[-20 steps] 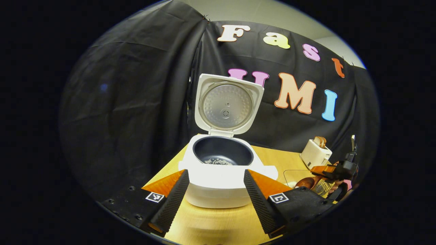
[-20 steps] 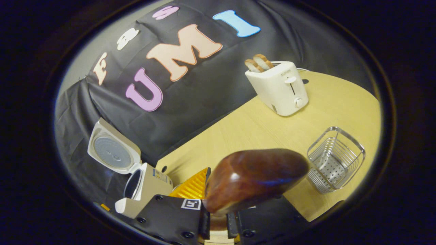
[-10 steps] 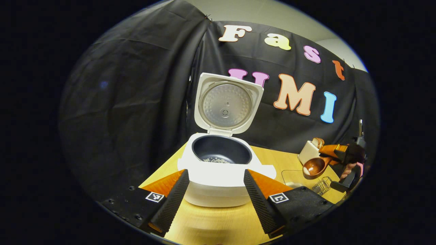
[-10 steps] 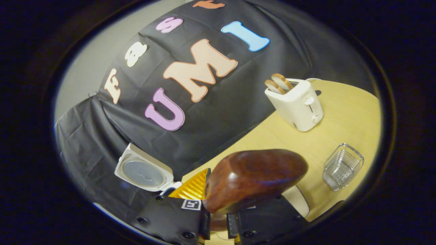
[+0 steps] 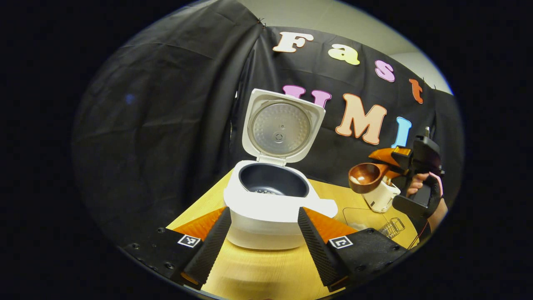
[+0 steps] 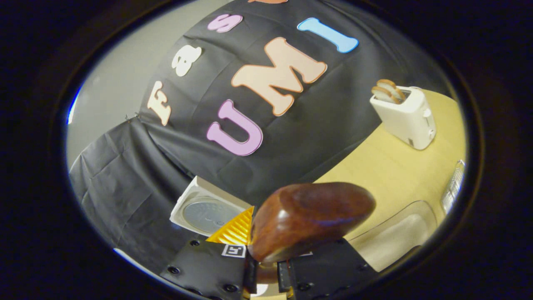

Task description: Close the left gripper, press the button to open the rice cooker; take a wooden spoon from the chopstick holder with the right hand, scoop a spoonful of rice and pour it into the rice cooker, then put the wooden spoon back into the chopstick holder.

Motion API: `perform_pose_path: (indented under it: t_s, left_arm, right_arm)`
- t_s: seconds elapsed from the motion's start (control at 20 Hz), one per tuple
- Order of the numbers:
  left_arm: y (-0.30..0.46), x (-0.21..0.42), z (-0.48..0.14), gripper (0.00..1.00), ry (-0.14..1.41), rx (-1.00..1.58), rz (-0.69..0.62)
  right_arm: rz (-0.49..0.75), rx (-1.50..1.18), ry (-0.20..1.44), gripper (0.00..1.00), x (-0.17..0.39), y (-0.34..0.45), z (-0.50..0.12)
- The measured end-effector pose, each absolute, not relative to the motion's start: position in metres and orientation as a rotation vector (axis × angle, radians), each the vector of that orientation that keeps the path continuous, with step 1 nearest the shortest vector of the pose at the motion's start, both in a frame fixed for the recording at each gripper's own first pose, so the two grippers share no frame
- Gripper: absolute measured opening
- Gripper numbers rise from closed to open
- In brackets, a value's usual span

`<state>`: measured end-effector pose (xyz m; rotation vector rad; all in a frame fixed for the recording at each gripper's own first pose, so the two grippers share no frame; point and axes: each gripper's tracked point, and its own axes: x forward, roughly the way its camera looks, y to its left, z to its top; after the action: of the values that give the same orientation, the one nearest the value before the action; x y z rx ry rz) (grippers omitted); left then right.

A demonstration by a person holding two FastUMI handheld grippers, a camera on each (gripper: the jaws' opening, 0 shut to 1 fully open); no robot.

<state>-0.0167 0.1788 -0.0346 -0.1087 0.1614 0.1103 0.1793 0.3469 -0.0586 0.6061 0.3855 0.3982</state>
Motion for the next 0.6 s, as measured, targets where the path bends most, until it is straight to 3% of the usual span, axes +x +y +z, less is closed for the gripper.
perform_pose_path:
  t_s: [0.6]
  left_arm:
    - [0.199,-0.045,-0.046,0.96,0.167,-0.097,0.147]
  right_arm:
    - [0.443,0.338,0.356,0.21,0.176,0.471,-0.118]
